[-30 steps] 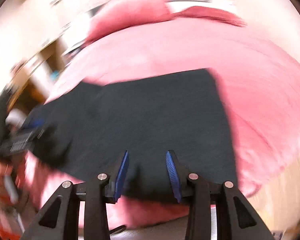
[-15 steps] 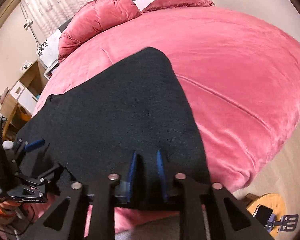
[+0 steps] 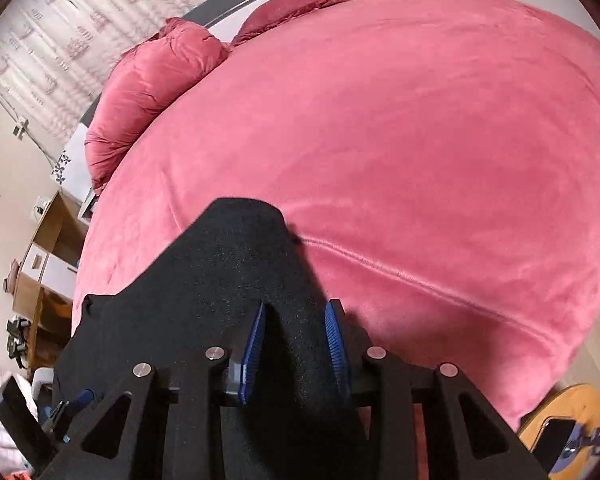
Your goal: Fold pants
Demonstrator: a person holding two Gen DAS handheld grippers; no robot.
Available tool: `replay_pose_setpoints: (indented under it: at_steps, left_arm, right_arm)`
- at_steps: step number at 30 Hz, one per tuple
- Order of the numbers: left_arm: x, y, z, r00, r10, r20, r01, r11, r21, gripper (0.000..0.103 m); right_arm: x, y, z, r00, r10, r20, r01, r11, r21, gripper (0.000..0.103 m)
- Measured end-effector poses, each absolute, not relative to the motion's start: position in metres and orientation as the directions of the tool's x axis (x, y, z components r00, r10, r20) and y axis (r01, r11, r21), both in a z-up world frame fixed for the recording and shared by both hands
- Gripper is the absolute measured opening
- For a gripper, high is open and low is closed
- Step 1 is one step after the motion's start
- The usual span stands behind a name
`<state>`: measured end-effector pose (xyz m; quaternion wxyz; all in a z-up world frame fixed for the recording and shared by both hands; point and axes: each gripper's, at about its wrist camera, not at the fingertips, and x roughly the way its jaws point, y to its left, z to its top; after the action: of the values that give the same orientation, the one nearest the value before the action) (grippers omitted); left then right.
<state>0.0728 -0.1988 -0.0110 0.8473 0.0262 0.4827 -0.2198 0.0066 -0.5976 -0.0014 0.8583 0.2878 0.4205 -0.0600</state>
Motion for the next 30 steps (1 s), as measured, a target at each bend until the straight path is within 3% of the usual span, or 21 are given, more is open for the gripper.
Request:
replay_pose_setpoints:
  at_steps: [3,5,7,9,10,12,14,17,22,25,27,30]
  left_arm:
    - [0.092,-0.209,-0.027,0.367,-0.325,-0.872,0.339,0.919,-0.201,0.103]
    - [0.089,-0.224,-0.024,0.381,-0.341,-0.86,0.379,0.906,-0.191,0.103]
    - [0.087,-0.24,-0.022,0.338,-0.402,-0.851,0.448,0.864,-0.231,0.101]
    - [0.079,-0.26,-0.021,0.313,-0.424,-0.85,0.52,0.825,-0.22,0.092]
    - [0.076,-0.271,-0.023,0.301,-0.407,-0.862,0.549,0.813,-0.193,0.078]
    - [0.072,-0.279,-0.026,0.309,-0.392,-0.866,0.552,0.816,-0.172,0.067]
    - [0.072,-0.284,-0.024,0.298,-0.42,-0.857,0.546,0.812,-0.208,0.043]
    - [0.072,-0.287,-0.016,0.293,-0.44,-0.849,0.544,0.807,-0.23,0.017]
    - [0.07,-0.264,0.016,0.339,-0.49,-0.803,0.541,0.8,-0.26,0.016]
    - [0.067,-0.252,0.001,0.36,-0.426,-0.83,0.524,0.829,-0.198,0.016]
    - [0.069,-0.25,-0.016,0.343,-0.42,-0.84,0.516,0.832,-0.205,0.017]
    - [0.058,-0.267,-0.019,0.403,-0.389,-0.828,0.584,0.806,-0.095,0.018]
  right_arm:
    - [-0.001,-0.587,-0.01,0.658,0.077,-0.749,0.352,0.848,0.396,0.032]
    - [-0.009,-0.587,-0.016,0.667,0.062,-0.742,0.374,0.834,0.406,0.042]
    - [-0.017,-0.595,-0.028,0.67,0.089,-0.737,0.426,0.767,0.479,0.05]
    - [-0.025,-0.604,-0.036,0.706,0.124,-0.698,0.44,0.694,0.569,0.051]
    - [-0.024,-0.603,-0.038,0.712,0.128,-0.69,0.44,0.684,0.581,0.051]
    - [-0.025,-0.6,-0.036,0.708,0.114,-0.697,0.442,0.699,0.562,0.051]
    - [-0.02,-0.594,-0.034,0.702,0.096,-0.705,0.444,0.715,0.54,0.051]
    - [-0.021,-0.594,-0.035,0.702,0.091,-0.707,0.452,0.71,0.54,0.051]
    - [-0.021,-0.561,0.007,0.715,-0.008,-0.699,0.373,0.85,0.371,0.051]
    - [-0.025,-0.531,0.025,0.748,-0.035,-0.663,0.265,0.932,0.249,0.052]
    - [-0.017,-0.523,0.011,0.709,-0.011,-0.705,0.241,0.943,0.228,0.052]
    - [-0.006,-0.531,-0.013,0.611,0.012,-0.792,0.3,0.922,0.245,0.052]
